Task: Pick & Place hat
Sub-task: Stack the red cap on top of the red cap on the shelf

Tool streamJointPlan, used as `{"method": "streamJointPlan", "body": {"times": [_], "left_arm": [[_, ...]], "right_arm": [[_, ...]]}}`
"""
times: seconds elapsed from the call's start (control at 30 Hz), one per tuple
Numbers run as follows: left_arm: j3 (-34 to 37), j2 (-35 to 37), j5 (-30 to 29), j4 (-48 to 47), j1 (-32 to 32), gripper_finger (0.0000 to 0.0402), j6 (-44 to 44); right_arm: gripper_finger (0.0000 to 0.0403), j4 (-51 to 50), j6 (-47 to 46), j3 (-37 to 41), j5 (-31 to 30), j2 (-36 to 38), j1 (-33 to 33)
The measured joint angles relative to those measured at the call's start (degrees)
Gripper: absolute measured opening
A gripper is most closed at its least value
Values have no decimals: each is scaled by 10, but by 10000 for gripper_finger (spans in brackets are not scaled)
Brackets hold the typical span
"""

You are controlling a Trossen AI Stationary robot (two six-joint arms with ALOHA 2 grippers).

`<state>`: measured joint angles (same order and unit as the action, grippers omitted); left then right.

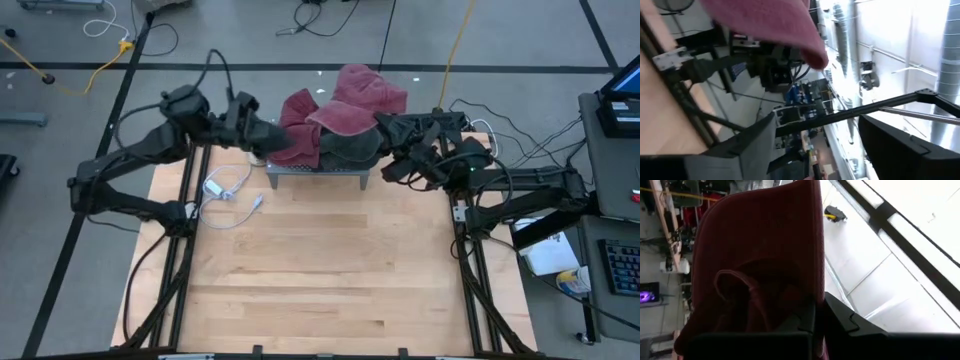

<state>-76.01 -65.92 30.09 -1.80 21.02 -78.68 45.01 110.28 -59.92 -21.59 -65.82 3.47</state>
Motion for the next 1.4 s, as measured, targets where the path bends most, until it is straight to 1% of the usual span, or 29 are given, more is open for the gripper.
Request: {"method": "streamJointPlan", "body": {"times": [0.17, 0.3, 0.4, 0.57, 0.7, 0.9, 1.0, 1.1, 1.3, 1.4], "left_arm": [[0, -46, 5, 104, 0, 320, -35], [0, -79, 10, 150, 0, 330, -58], [0, -99, 10, 165, 0, 328, -74], [0, -117, 9, 194, 0, 314, -89], [0, -118, 4, 223, 3, 306, -98], [0, -118, 0, 230, 3, 292, -104], [0, -118, 0, 231, 3, 274, -104], [0, -118, -1, 230, 3, 244, -107], [0, -118, -1, 231, 3, 160, -115], [0, -118, -1, 231, 3, 113, -119]], "right_arm": [[7, 2, 0, 0, 25, 0, -1], [8, 2, 1, 0, 27, 0, 0], [8, -1, 1, 0, 39, 0, 0], [8, -13, 2, 0, 38, 0, -6], [8, -20, 4, 0, 37, 0, -9], [8, -21, 4, 0, 37, 0, -9], [8, -36, 4, 0, 36, 1, -9], [8, -51, 6, 0, 34, 1, -9], [8, -59, 8, 0, 4, 1, -9], [14, -65, 14, 0, 5, 0, -13]]}}
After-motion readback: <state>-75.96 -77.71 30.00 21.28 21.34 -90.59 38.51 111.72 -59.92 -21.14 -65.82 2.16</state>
